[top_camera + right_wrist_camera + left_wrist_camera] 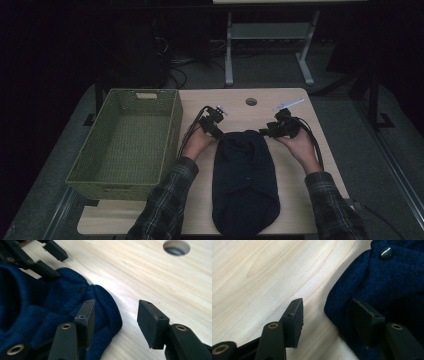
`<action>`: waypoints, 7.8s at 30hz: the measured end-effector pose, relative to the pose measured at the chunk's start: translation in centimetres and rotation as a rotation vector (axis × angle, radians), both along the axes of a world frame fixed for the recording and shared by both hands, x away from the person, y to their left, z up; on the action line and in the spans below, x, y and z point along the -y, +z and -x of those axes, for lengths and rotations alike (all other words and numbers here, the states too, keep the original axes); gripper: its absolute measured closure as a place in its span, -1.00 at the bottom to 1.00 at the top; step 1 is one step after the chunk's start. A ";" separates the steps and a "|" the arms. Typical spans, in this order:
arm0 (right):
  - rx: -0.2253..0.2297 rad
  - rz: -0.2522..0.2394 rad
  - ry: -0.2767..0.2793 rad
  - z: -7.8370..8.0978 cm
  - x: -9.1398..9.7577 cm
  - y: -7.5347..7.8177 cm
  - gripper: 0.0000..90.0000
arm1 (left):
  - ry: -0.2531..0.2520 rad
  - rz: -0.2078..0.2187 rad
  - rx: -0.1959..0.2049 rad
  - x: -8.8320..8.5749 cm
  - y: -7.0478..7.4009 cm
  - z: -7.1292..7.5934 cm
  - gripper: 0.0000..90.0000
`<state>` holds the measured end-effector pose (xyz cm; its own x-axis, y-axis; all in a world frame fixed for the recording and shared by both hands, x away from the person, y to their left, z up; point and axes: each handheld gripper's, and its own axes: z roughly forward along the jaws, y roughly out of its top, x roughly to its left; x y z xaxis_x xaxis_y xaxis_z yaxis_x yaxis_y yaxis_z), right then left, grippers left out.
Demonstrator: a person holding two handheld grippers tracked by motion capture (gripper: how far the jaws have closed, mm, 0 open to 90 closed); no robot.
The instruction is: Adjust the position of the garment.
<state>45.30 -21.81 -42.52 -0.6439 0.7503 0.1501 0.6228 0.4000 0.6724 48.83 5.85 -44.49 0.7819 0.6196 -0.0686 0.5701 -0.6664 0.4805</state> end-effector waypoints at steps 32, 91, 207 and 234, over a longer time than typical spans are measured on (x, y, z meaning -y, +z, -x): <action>-0.083 0.057 0.041 -0.6 -1.5 -3.5 0.85 | -0.007 0.005 -0.064 0.6 0.1 0.5 0.77; 0.231 0.026 0.079 6.3 0.3 7.4 0.79 | -0.110 0.155 0.243 -1.2 11.7 8.3 0.74; 0.037 -0.065 0.344 22.5 -1.9 -1.6 0.99 | -0.135 0.167 0.009 -1.5 3.4 16.0 0.99; 0.098 -0.044 0.385 22.6 -6.0 -2.3 0.95 | -0.157 0.168 0.034 0.4 2.7 13.5 1.00</action>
